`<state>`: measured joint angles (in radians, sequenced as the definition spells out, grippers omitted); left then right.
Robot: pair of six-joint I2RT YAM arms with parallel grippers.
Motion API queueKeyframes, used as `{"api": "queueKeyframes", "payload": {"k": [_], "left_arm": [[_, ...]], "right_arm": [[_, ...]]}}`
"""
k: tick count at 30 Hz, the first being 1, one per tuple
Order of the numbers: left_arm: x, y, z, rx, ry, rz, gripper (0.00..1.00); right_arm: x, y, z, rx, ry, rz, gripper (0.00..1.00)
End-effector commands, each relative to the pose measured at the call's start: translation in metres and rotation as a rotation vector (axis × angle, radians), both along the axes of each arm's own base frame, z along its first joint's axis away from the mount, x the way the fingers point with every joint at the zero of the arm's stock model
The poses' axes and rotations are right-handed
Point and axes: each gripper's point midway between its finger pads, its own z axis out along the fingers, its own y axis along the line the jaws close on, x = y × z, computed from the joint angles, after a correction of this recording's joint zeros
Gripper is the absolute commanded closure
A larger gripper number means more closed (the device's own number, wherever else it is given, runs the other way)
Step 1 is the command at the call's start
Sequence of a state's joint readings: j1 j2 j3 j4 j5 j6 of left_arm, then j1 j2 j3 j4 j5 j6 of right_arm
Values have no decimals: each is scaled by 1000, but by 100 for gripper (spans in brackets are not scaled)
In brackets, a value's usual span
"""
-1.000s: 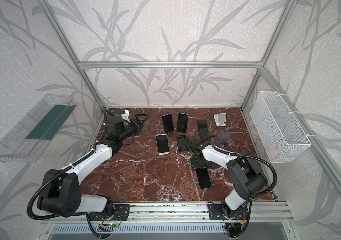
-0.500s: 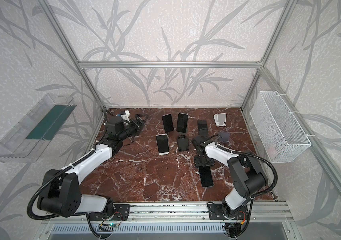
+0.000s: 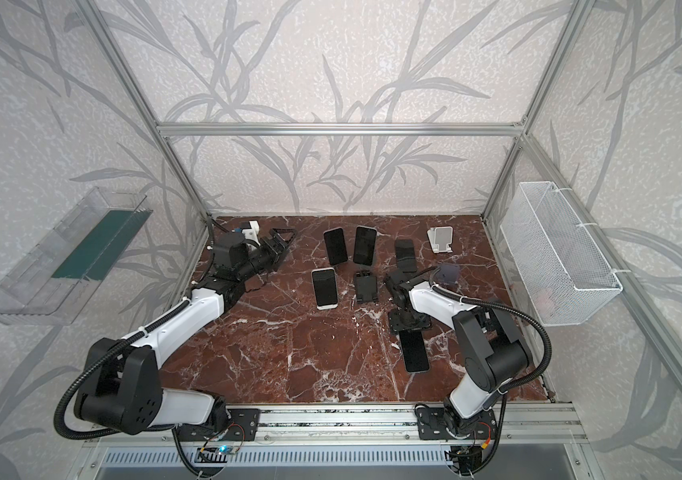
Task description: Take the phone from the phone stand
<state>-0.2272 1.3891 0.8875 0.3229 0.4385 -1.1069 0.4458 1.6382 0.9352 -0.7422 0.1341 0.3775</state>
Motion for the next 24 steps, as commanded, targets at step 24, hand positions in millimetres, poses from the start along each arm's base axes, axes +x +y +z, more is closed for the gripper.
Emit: {"api": "queueKeyframes", "payload": {"k": [24], "left_arm": [[1,1,23,28,-64,1,10]], "right_arm": [[129,137,103,242,-526,93,1]]}}
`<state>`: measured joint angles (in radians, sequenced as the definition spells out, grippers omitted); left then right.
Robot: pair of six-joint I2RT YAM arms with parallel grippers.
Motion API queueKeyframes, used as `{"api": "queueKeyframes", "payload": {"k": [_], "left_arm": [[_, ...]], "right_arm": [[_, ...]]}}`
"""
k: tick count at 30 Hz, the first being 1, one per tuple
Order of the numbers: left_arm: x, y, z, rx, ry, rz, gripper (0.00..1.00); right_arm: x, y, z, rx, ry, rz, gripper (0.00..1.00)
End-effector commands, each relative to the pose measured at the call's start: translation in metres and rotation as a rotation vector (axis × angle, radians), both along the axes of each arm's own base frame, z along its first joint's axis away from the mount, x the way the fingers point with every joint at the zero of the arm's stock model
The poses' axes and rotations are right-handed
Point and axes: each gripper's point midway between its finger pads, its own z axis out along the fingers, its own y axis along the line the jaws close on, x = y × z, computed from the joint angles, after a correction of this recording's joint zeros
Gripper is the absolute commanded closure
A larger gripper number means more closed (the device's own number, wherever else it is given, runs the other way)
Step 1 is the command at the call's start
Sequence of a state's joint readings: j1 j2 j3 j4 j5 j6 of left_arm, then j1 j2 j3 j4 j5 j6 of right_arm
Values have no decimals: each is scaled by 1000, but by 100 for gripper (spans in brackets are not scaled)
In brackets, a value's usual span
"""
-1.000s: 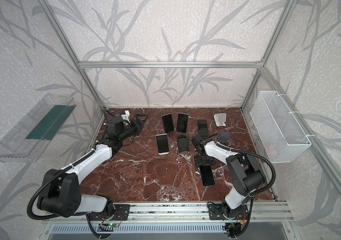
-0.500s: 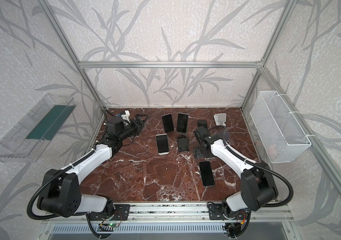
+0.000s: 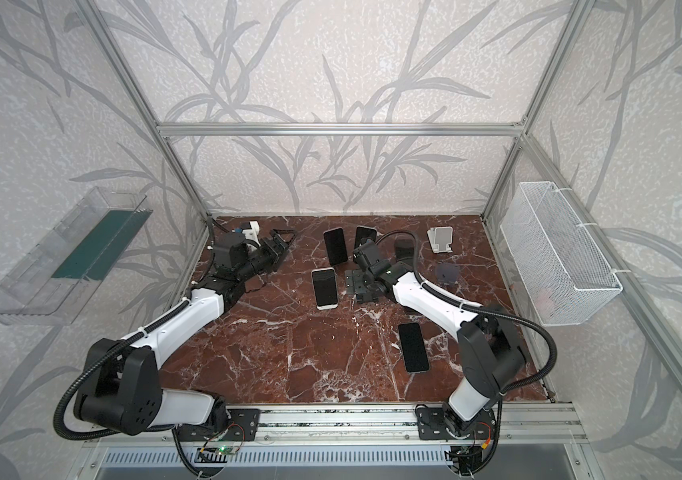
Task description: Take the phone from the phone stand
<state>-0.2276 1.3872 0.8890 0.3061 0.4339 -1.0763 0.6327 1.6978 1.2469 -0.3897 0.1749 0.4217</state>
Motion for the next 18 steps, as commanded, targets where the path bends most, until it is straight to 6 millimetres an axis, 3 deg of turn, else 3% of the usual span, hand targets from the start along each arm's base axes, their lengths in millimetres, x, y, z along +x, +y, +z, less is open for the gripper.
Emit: {"api": "queueKeyframes", "payload": {"k": [1,4,10,13,18], "left_arm": [[1,0,26,-4,-61,3,10],[1,0,26,-13,-59,-1,10],[2,0,29,-35,-60,-5,10],[2,1,31,-46,-63,-5,10],[2,1,30,-48,-61,-3,10]], "right_arm": [[9,-4,-10,-27,23,-57,1],[16,6,-23,4,28,-60,0],[18,3,-41,-26,68,-100,18],[18,-3,-42,-38,59,-128,28],[15,-10,-34,-39,34,-141,36]]}}
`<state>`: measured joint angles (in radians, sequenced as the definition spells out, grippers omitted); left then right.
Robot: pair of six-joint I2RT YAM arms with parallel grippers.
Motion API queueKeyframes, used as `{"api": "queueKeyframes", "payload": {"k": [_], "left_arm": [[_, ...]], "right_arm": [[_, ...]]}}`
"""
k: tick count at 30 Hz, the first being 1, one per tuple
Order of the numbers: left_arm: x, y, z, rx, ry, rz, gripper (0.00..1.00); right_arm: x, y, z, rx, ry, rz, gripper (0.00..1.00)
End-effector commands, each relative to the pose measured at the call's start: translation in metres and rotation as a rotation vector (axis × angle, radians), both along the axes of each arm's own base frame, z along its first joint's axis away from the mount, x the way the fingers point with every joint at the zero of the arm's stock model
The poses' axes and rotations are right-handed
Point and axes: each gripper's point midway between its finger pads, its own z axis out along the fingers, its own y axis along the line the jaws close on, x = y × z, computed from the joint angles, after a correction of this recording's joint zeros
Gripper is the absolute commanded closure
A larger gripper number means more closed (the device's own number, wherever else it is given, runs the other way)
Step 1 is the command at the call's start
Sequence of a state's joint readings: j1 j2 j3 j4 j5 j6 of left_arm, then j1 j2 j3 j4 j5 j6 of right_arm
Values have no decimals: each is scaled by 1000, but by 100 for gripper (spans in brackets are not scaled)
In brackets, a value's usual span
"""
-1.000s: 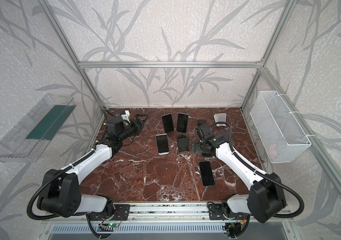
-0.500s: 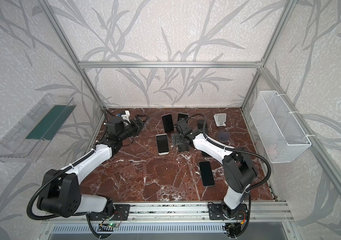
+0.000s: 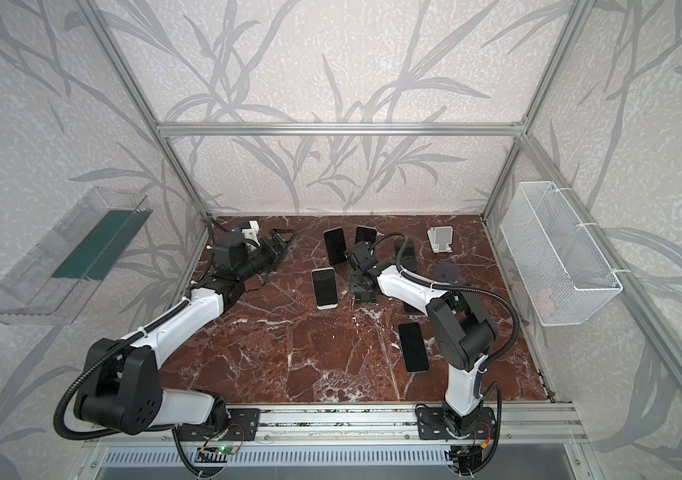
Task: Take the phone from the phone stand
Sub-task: 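Carry the black folding stand with the right gripper toward the far corner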
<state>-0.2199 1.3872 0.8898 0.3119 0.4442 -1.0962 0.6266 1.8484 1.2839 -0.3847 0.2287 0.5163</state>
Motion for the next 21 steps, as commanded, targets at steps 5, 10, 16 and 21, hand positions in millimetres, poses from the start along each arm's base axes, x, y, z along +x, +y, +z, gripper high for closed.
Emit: {"api": "queueKeyframes", "payload": {"k": [5,10,16,21], "left_arm": [[1,0,28,-29,-68,-3,9],[1,-1,31,-33,-76,-5,9],[1,1,28,-25,-70,5,10],[0,0,30,-38,-72,0,9]], "right_arm": [[-7,-17,51,30,-127,-34,38],[-19,-28,89,59,-234,-3,40],[-37,-108,90,42,-219,-148,41],[-62,-208,77,46,-190,-402,42]]}}
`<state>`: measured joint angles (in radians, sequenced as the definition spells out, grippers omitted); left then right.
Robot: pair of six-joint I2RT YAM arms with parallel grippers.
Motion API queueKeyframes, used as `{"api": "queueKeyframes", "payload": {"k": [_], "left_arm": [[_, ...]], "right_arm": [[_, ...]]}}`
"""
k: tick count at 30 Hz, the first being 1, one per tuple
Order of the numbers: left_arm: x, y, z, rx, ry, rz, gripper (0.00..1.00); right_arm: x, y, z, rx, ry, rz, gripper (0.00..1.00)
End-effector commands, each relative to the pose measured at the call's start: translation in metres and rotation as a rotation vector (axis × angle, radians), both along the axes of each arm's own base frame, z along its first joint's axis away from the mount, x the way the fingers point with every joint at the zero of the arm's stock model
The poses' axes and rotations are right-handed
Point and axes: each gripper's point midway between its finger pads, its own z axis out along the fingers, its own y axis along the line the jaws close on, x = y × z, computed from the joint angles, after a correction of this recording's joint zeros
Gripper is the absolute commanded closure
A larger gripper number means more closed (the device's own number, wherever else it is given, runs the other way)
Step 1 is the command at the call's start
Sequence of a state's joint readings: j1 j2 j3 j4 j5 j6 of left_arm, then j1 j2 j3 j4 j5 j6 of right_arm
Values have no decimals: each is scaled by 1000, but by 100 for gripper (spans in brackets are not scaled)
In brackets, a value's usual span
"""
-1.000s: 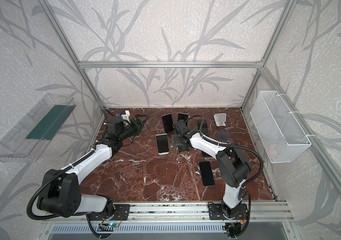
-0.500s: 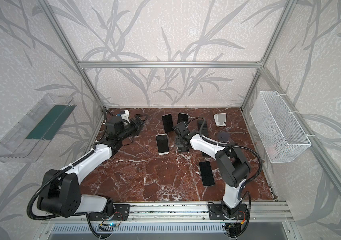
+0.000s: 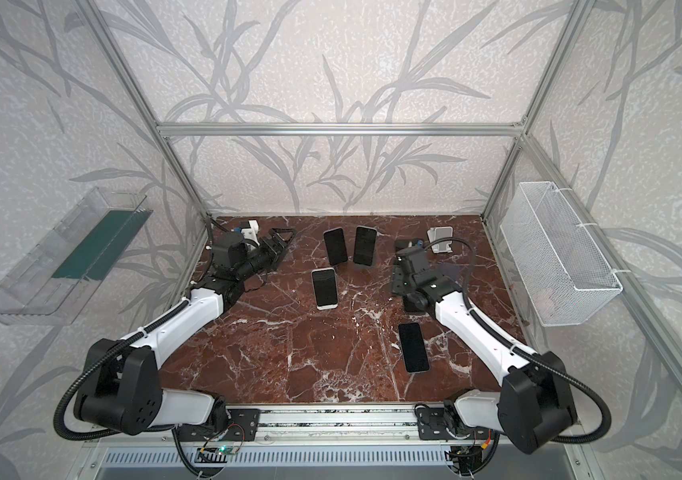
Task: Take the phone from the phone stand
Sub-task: 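Carry the black folding stand with the right gripper toward the far corner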
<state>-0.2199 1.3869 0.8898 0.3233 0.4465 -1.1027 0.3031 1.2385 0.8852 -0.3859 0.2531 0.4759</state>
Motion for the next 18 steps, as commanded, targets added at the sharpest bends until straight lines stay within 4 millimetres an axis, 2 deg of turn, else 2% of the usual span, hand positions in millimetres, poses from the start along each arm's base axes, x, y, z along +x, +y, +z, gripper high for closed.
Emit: {"api": "queueKeyframes", "payload": {"k": [1,4,7,14,18], "left_arm": [[0,0,27,-35,-64,0,10],[0,-1,27,-53,-60,-4,9],[1,-3,26,-62,-55,-9,9],[1,-1,25,-53,-57,-2,9],[1,-1,23,-51,-51,-1,9]], "right_arm": [[-22,-54,-3,7,11,-150,42],[-31,-91,-4,-27,-2,-252,42],[-33,-108,-12,-46,29,-288,42],[-30,-119,-39,-38,111,-299,41],[-31,-119,-61,5,154,-292,38]]}}
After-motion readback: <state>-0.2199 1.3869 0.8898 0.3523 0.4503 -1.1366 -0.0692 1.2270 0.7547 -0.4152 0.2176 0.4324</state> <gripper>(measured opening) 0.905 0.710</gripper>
